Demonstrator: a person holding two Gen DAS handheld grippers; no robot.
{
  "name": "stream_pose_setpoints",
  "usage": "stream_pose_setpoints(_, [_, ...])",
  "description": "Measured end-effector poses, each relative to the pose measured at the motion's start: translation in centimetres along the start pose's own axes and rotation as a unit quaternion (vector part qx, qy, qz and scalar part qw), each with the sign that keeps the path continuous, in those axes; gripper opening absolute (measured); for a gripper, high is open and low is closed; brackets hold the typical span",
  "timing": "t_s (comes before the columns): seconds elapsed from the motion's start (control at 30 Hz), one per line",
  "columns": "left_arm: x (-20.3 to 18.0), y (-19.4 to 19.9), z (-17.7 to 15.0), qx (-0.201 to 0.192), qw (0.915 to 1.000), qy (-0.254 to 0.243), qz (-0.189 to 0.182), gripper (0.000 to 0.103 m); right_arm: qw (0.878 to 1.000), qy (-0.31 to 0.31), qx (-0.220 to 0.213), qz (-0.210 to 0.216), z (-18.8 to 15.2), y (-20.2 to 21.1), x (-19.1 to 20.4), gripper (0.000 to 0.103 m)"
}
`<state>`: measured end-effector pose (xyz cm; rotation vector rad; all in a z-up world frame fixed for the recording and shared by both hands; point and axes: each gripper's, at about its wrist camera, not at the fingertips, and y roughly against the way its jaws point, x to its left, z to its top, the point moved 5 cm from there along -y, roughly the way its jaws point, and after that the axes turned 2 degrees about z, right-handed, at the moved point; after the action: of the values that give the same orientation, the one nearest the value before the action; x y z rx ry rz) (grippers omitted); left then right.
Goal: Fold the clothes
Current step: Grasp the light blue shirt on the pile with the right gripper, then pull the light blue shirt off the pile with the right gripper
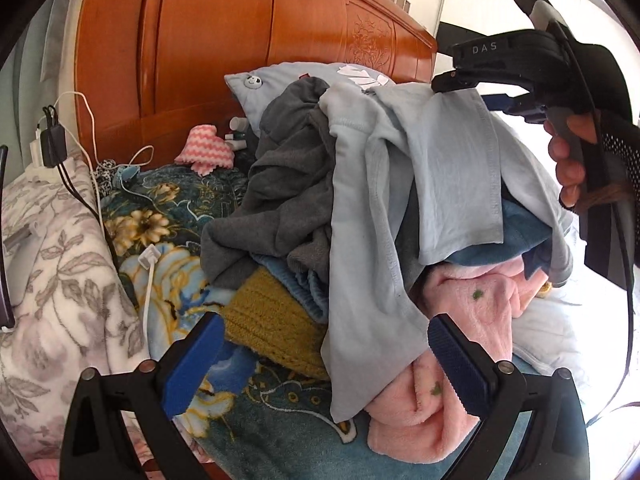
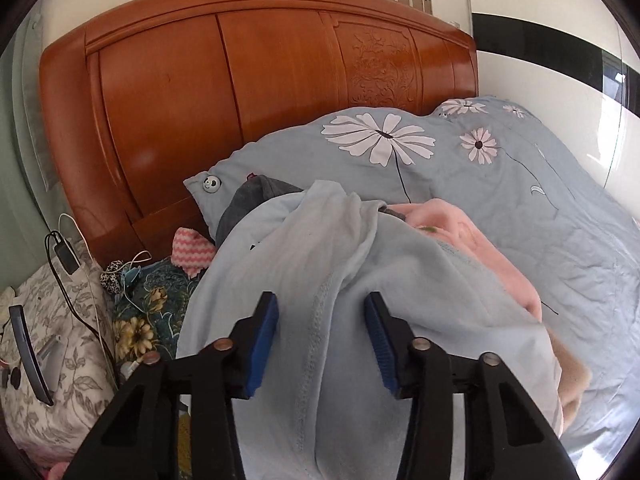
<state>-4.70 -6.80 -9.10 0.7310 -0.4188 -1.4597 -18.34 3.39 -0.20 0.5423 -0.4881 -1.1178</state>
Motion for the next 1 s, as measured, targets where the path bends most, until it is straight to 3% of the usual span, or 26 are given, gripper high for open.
stream_pose_setpoints(0.2, [-0.2, 0.1, -0.6, 0.006, 0.9999, 0.007, -0.009, 0.103, 0.997, -0.059, -0.001, 0.054, 0.1, 1.8, -2.0, 0.008])
stream_pose_setpoints(0.37, [-0.7, 0.9, -0.8, 0.006, 0.9999, 0.005, -0.014, 0.103, 0.983, -0.121, -0.016, 0.136, 0.1, 4.9, -4.1, 0.007])
stream_pose_setpoints(0.63, [-2.1, 3.2, -0.7, 0.002, 0.9996, 0.001, -0.029, 0.103, 0.966, -0.147, -0.073, 0.200, -0.4, 14.4, -7.4, 0.007])
stream_pose_setpoints(0.8, [-4.3, 5.6, -1.1, 0.002, 0.9984, -0.005, -0.056, 0.103, 0.965, -0.155, -0.107, 0.184, -3.8, 22.8, -12.1, 0.007])
stream_pose_setpoints(1.0, [-10.1, 8.7, -2.7, 0.002, 0.9935, -0.051, -0.102, 0.103, 0.967, -0.187, -0.135, 0.106, -12.2, 33.8, -19.7, 0.007])
